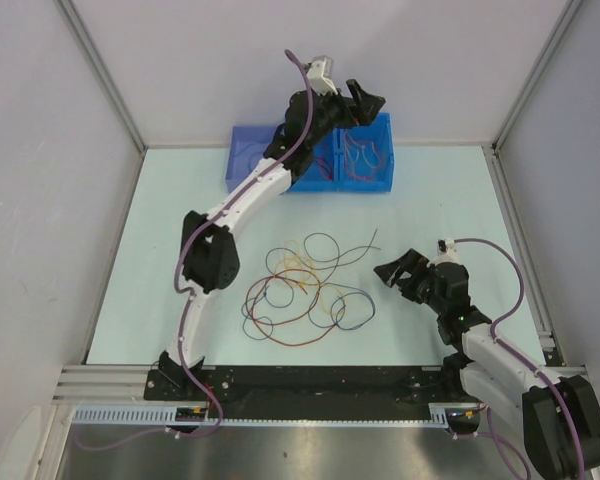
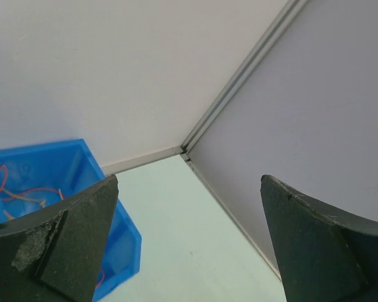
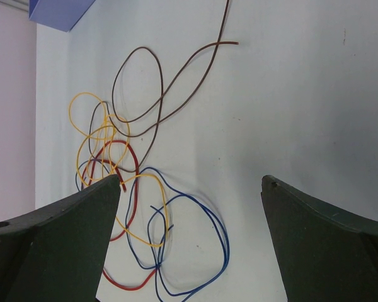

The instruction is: Untangle the cables

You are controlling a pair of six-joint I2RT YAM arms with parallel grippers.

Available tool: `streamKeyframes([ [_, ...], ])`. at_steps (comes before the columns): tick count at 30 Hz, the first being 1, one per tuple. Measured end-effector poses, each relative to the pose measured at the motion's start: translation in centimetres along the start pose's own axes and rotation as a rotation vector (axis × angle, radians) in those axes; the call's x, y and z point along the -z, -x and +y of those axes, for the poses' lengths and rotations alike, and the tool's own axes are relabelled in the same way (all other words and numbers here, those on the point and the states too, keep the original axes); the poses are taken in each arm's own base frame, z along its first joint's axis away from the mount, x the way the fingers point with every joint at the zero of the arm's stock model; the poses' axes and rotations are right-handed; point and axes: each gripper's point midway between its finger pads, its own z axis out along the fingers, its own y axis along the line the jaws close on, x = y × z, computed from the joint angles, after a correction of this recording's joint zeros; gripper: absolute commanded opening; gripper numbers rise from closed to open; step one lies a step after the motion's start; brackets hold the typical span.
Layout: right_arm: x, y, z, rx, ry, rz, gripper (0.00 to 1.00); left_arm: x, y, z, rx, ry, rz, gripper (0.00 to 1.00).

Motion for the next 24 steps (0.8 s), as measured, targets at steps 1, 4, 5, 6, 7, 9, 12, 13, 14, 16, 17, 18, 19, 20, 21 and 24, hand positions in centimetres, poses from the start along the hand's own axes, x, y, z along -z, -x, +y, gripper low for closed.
streamKeyframes([
  [1,0.0,0.0,0.0,0.0,0.0,0.0,0.98,0.7,0.3,-0.5,-0.013,0.006,0.016,1.0],
  [4,0.0,0.0,0.0,0.0,0.0,0.0,0.98,3.0,1.1,-1.2,-0.055,0.038,0.058,1.0],
  [5,0.0,0.0,0.0,0.0,0.0,0.0,0.98,4.2,1.1,-0.9,-0.072,0.066,0.082,1.0],
  [6,0.0,0.0,0.0,0.0,0.0,0.0,0.98,5.3,1.1,-0.6,-0.088,0.095,0.105,1.0],
  [7,0.0,0.0,0.0,0.0,0.0,0.0,0.98,6.4,1.1,-0.1,-0.104,0.129,0.121,1.0],
  [9,0.0,0.0,0.0,-0.001,-0.001,0.0,0.98,8.9,0.7,0.9,-0.137,0.203,0.17,1.0],
  [12,0.0,0.0,0.0,-0.001,-0.002,0.0,0.98,12.7,-0.1,2.5,-0.174,0.303,0.225,1.0],
  [13,0.0,0.0,-0.1,-0.002,-0.003,0.0,0.98,14.6,-0.6,3.3,-0.185,0.35,0.246,1.0],
  [14,0.0,0.0,-0.1,-0.002,-0.003,-0.001,0.98,16.2,-0.9,3.9,-0.191,0.386,0.265,1.0],
  [16,0.0,0.0,-0.1,-0.003,-0.005,0.0,0.98,19.9,-1.7,5.2,-0.203,0.465,0.288,1.0],
  [17,0.0,0.0,-0.1,-0.003,-0.006,0.0,0.98,22.0,-2.1,5.8,-0.21,0.505,0.3,1.0],
  [18,0.0,0.0,-0.2,-0.004,-0.008,0.001,0.98,23.5,-2.4,6.2,-0.213,0.532,0.309,1.0],
  [19,0.0,0.0,-0.3,-0.005,-0.01,0.003,0.98,25.5,-2.8,6.7,-0.214,0.562,0.319,1.0],
  [20,0.0,-0.1,-0.3,-0.005,-0.014,0.006,0.98,27.2,-3.1,7.1,-0.216,0.586,0.327,1.0],
  [21,-0.1,-0.2,-0.4,-0.006,-0.018,0.009,0.98,29.0,-3.4,7.3,-0.215,0.608,0.339,1.0],
  [24,-0.3,-0.5,-0.8,-0.01,-0.037,0.027,0.98,32.9,-4.1,7.6,-0.207,0.646,0.355,1.0],
])
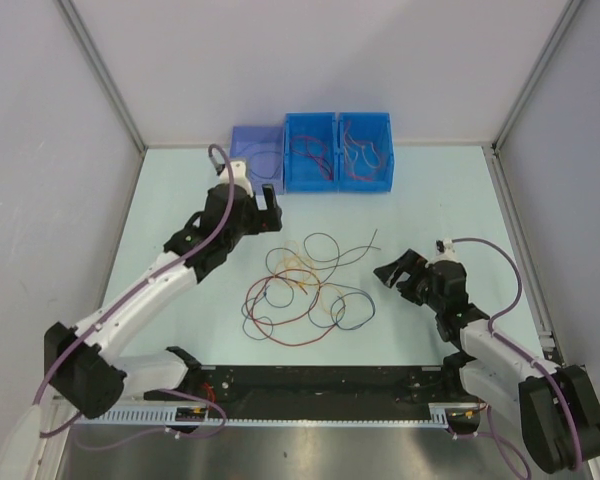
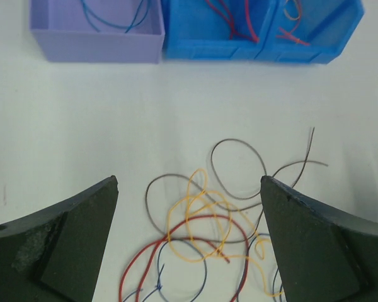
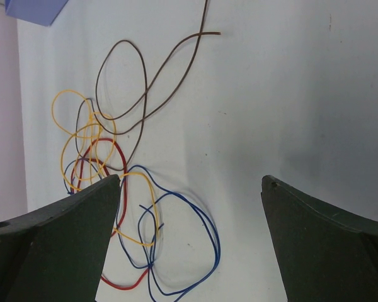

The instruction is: Untangle the cables

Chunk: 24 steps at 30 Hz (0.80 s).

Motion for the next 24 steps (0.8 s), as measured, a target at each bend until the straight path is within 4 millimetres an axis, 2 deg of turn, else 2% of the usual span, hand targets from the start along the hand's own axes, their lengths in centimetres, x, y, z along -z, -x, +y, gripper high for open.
streamKeyframes([
  [5,-0.5,-0.2,-0.4,-0.006,-0.028,0.026,0.97,3.1,-3.8,2.7,0.017,0.035,0.056,1.0],
  [10,-0.9,0.1,-0.1,-0.009,-0.035,0.031,0.97,4.7,-7.6,4.5,0.037,0.046,0.114,1.0],
  [14,-1.1,0.0,-0.1,-0.009,-0.042,0.04,0.96,4.9,-11.3,5.5,0.044,0.058,0.2,0.98],
  [16,-1.2,-0.1,-0.1,-0.011,-0.05,0.044,0.96,4.9,-12.9,5.7,0.048,0.06,0.24,0.94],
  [24,-1.4,-0.3,-0.1,-0.009,-0.066,0.055,0.96,3.7,-16.7,5.5,0.061,0.062,0.345,0.8],
])
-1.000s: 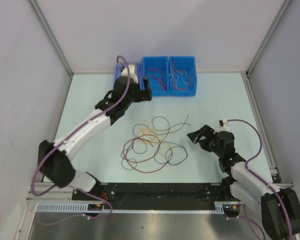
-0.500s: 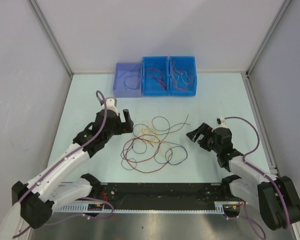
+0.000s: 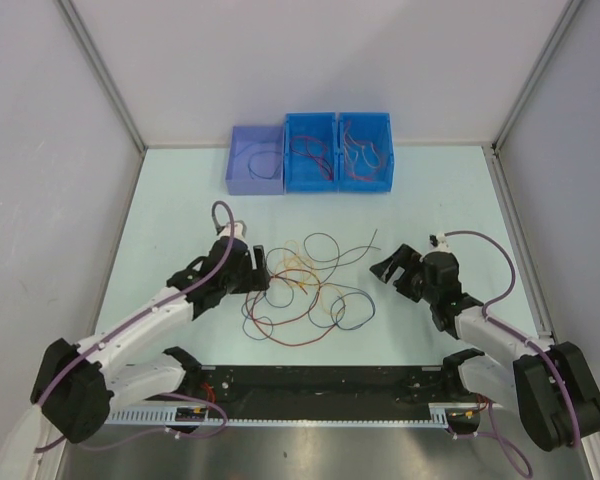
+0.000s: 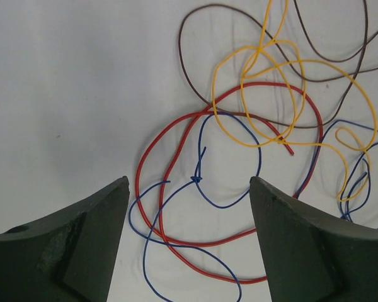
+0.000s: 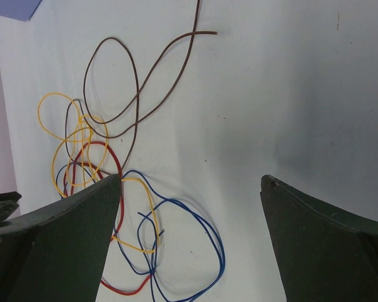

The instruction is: Untangle the cables

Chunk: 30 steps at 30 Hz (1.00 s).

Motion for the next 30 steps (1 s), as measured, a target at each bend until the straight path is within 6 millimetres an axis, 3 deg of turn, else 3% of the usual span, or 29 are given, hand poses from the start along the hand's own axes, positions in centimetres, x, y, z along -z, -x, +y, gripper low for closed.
streamKeyframes([
  [11,0.0,0.0,0.1,0.001,0.001,0.002,0.96,-3.2,-3.4,-0.4,-0.033,0.014,0.138,0.56],
  [25,0.0,-0.1,0.0,0.001,-0.001,0.005,0.96,-3.9,-4.9,-0.6,-0.047,0.022,0.188,0.44],
  [28,0.0,-0.1,0.0,0.001,-0.001,0.005,0.96,-4.0,-5.2,-0.6,-0.052,0.025,0.198,0.37],
  [30,0.0,-0.1,0.0,0.001,-0.001,0.004,0.96,-4.1,-5.3,-0.6,-0.054,0.027,0.201,0.2],
])
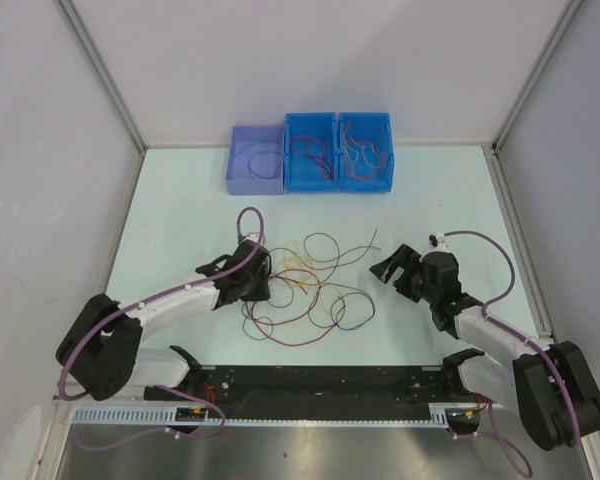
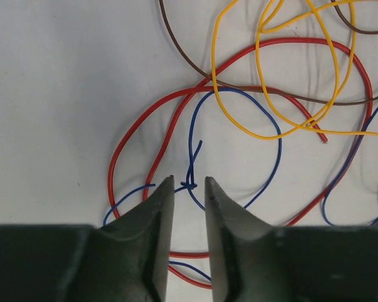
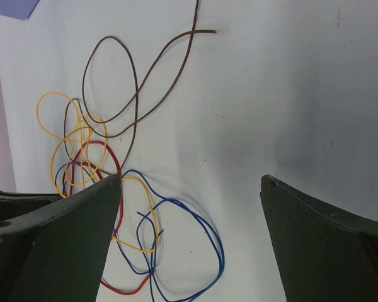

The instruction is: Untangle the cables

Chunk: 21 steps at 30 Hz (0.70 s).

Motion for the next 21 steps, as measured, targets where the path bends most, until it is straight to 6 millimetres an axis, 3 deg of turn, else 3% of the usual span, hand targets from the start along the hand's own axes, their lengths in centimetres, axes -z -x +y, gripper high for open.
streamKeyframes([
  [2,0.0,0.0,0.0,0.0,0.0,0.0,0.96,-0.1,0.1,-0.1,0.003,0.0,0.001,0.0],
  [8,0.0,0.0,0.0,0.0,0.0,0.0,0.96,-0.3,0.6,-0.7,-0.009,0.0,0.006,0.0],
  [11,0.0,0.0,0.0,0.0,0.0,0.0,0.96,1.0,2.0,-2.0,-0.025,-0.016,-0.009,0.0],
  [14,0.0,0.0,0.0,0.0,0.0,0.0,0.96,4.5,5.4,-4.5,-0.049,-0.076,-0.099,0.0],
  [17,0.0,0.0,0.0,0.002,0.001,0.001,0.97,10.3,10.4,-7.0,-0.043,-0.18,-0.272,0.0],
  [19,0.0,-0.1,0.1,0.006,0.005,0.005,0.96,14.0,13.0,-7.9,-0.032,-0.234,-0.375,0.0],
  [21,0.1,-0.3,0.4,0.019,0.024,0.021,0.95,16.1,14.3,-8.2,-0.033,-0.264,-0.433,0.0],
])
